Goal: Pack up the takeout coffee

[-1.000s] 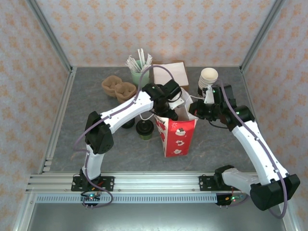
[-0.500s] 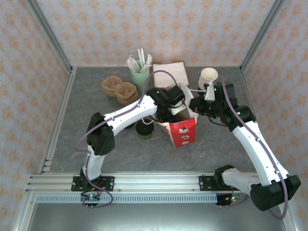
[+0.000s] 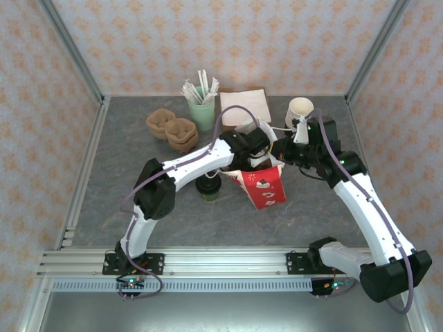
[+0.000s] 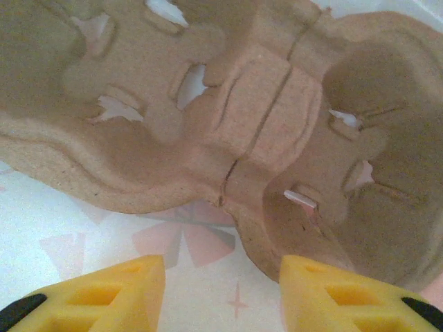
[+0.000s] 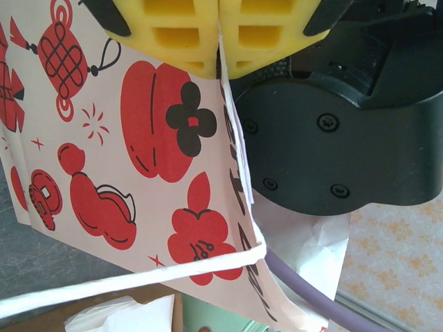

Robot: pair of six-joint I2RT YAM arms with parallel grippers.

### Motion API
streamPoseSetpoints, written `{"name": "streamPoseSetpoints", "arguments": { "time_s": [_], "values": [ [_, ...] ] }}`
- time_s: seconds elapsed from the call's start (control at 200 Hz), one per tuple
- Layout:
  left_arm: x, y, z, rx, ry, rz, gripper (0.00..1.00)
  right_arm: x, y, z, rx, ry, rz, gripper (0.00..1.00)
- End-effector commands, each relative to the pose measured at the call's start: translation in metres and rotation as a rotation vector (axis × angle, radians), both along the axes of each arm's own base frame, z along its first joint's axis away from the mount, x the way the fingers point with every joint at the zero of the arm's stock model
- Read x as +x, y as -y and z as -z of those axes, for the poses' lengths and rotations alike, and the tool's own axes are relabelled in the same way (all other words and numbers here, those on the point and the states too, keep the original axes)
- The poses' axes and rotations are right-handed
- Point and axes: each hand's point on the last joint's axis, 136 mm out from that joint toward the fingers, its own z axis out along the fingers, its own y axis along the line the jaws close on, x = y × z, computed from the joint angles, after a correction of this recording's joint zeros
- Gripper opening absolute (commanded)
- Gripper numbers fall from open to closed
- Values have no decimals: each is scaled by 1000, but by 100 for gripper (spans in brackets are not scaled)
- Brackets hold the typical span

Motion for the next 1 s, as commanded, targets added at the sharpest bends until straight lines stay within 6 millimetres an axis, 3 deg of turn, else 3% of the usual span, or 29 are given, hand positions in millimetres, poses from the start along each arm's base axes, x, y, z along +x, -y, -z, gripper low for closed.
{"name": "streamPoseSetpoints", "arguments": {
  "time_s": [0.0, 0.53, 0.996],
  "values": [
    [3, 0, 13, 30, -12, -22, 49, 4, -4, -11, 20, 55, -16, 0],
    [-4, 19, 40, -26, -97, -16, 50, 3, -3, 6, -26, -6, -36, 0],
    [-5, 31, 61, -58, -149, -27, 52, 2, -3, 9, -40, -18, -50, 0]
  ]
}}
